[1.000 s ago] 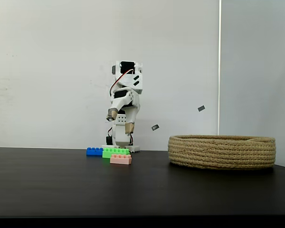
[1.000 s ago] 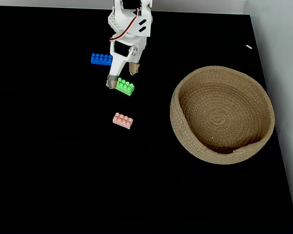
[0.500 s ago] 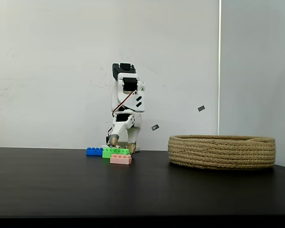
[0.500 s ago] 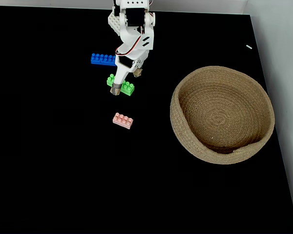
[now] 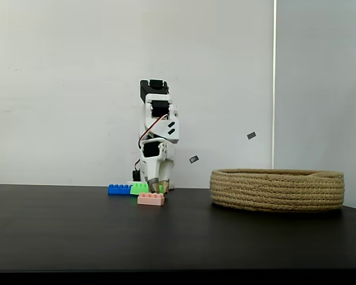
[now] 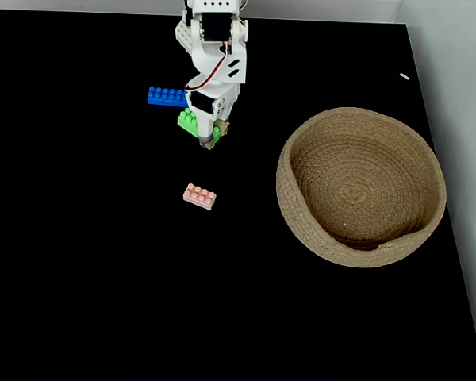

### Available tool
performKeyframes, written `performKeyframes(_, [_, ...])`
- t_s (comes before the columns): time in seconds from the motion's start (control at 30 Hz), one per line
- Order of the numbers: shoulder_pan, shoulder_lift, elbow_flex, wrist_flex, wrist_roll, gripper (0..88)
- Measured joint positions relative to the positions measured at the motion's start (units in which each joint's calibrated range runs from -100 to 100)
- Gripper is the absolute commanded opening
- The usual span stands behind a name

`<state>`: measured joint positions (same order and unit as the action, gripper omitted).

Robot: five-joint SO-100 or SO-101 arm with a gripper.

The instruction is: Place the lego blocks in the tray

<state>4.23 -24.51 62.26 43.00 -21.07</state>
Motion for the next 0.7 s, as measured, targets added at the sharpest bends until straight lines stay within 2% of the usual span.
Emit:
performKeyframes(0.13, [1.3,-2.29,-5.13,1.22,0.0,0.0])
performKeyframes(0.37, [0.24,-4.83,-28.63,4.06,-0.78,0.1])
performKeyframes(0.5, [-4.23,-6.28,-33.67,-1.3,-0.29,0.1])
performKeyframes(0.7, [-13.52,-5.94,-30.14,-12.34,1.47,0.1])
